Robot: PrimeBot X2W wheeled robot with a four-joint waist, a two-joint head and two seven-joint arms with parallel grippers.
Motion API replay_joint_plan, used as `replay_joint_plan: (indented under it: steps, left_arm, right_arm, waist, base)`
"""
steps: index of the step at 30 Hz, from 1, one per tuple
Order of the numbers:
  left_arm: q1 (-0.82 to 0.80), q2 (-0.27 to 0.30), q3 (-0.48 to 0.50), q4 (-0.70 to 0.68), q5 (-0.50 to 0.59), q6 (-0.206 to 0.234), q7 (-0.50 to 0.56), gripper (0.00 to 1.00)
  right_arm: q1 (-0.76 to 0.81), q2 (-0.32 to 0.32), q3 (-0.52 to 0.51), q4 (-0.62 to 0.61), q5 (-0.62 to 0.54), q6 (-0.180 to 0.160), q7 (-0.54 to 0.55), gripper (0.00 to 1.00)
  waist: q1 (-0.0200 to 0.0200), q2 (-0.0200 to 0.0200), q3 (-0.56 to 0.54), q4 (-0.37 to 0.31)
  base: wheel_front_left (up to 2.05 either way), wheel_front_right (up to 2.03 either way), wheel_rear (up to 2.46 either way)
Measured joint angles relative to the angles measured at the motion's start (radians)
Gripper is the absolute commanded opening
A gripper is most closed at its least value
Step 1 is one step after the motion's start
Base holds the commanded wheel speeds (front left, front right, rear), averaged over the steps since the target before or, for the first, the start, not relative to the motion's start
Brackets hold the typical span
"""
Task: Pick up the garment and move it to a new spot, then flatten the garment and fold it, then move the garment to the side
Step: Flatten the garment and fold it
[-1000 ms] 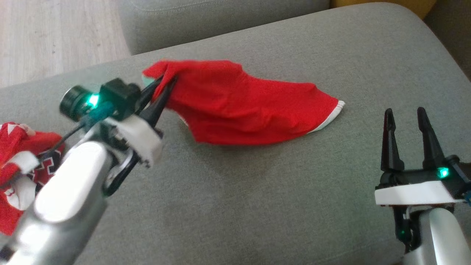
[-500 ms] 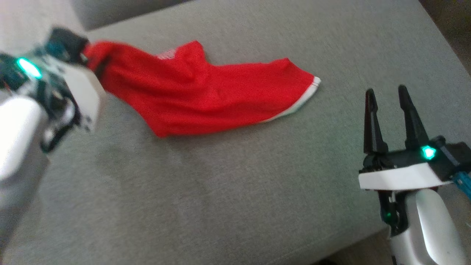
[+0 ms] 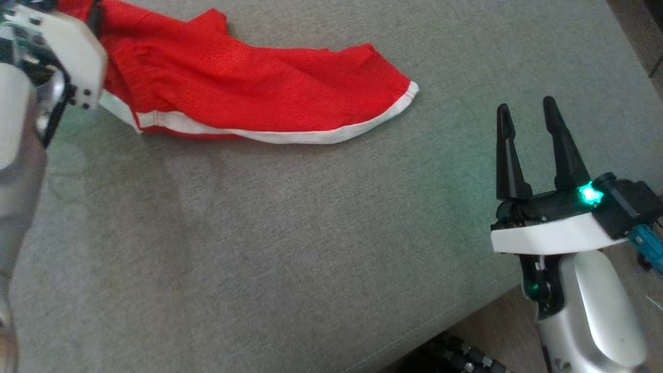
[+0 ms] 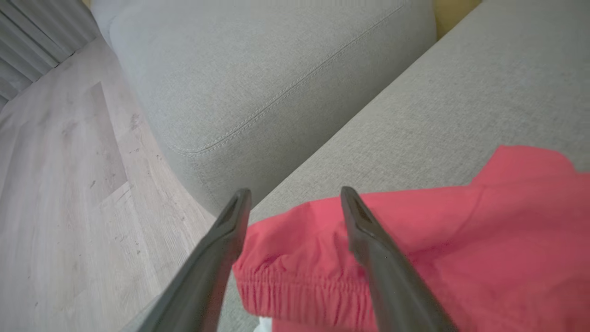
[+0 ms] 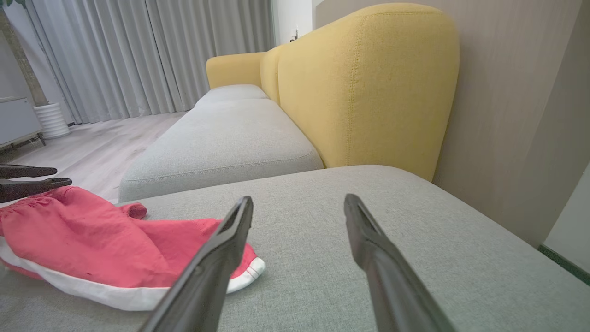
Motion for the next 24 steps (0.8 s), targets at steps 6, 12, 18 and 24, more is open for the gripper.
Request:
replay_joint_plan:
  steps: [6,12,18,24]
  left_arm:
    - [-0.026,-0.063,-0.014,0.064,0.011,0.016,-0.156,1.00]
    - [-0.021,-0.135,0.000,0.066,-0.016,0.034,-0.333,1.00]
    - [0.114,-0.219,0.011,-0.002,-0.067,0.059,-0.498,1.00]
    - [0.309,-0.263,0.013,-0.109,-0.101,0.101,-0.548,1.00]
  right_arm:
    - [-0.002,0.000,-0.017,-0.011,-0.007,0.000,0.000,1.00]
    - [-0.003,0.000,-0.061,-0.019,-0.048,0.000,0.000,1.00]
    - [0.015,0.000,-0.130,-0.016,-0.111,0.000,0.000,1.00]
    - [0.074,0.000,-0.185,0.012,-0.150,0.000,0.000,1.00]
  waist:
    - [-0.0003,0.0000,-0.007,0.042]
    - [-0.0003,0.0000,-0.041,0.110]
    - [-0.0005,0.0001,-0.109,0.211]
    - [-0.0006,0.0001,-0.175,0.303]
  base:
    - [0.00,0.00,0.00]
    - [0.00,0.00,0.00]
    - [0.00,0.00,0.00]
    - [0.00,0.00,0.00]
